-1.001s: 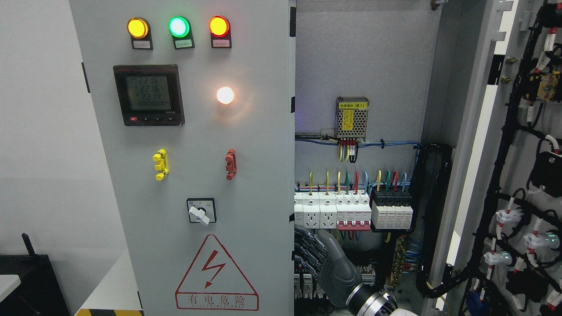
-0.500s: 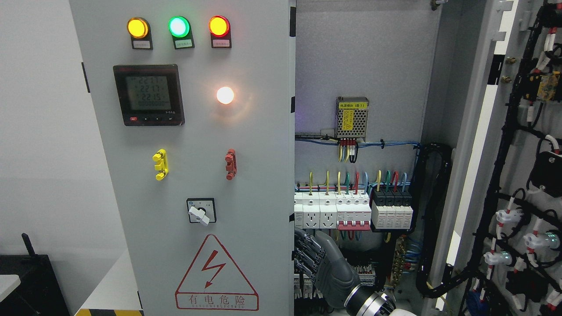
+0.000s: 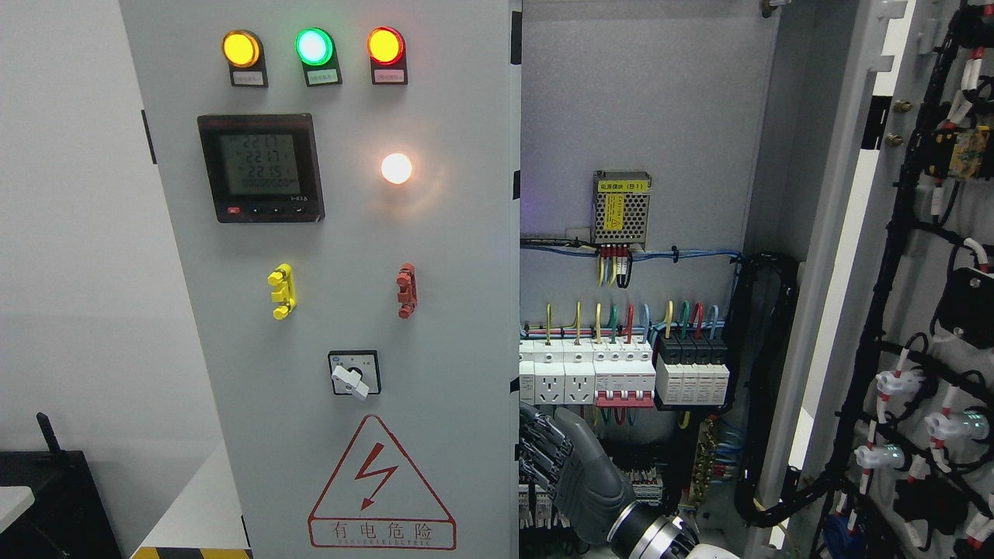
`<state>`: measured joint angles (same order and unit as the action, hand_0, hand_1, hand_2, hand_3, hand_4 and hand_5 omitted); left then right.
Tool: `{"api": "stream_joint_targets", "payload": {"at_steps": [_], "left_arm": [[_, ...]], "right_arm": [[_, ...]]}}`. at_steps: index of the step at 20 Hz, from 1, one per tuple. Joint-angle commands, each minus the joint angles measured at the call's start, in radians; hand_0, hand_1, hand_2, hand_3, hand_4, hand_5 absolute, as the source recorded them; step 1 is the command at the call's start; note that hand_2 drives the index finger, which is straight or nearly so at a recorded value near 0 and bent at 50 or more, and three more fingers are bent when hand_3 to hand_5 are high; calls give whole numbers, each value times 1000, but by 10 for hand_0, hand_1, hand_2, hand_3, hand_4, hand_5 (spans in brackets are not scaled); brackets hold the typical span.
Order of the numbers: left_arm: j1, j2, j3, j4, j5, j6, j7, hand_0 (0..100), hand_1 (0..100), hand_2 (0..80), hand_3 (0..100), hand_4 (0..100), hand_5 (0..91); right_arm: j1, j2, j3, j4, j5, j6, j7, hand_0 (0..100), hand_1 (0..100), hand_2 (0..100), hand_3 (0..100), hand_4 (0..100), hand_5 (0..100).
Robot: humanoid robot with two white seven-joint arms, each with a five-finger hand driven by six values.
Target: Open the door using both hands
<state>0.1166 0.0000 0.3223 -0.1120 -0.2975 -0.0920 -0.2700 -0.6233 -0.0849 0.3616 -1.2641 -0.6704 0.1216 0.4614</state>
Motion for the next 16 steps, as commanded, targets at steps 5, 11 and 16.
{"api": "stream_joint_targets", "payload": {"at_steps": [5,11,16], "left_arm": [[0,-34,0,0,0,0,0,0,0,0,0,0,0],[0,-34,0,0,0,0,0,0,0,0,0,0,0],[0,-34,0,0,0,0,0,0,0,0,0,0,0]], "right_arm": [[-3,4,3,-1,-1,0,-4,380,0,0,0,0,0],[5,4,3,-14,-1,-11,26,380,0,0,0,0,0],[14,2,13,-26,-17,-13,45,380,0,0,0,0,0]]}}
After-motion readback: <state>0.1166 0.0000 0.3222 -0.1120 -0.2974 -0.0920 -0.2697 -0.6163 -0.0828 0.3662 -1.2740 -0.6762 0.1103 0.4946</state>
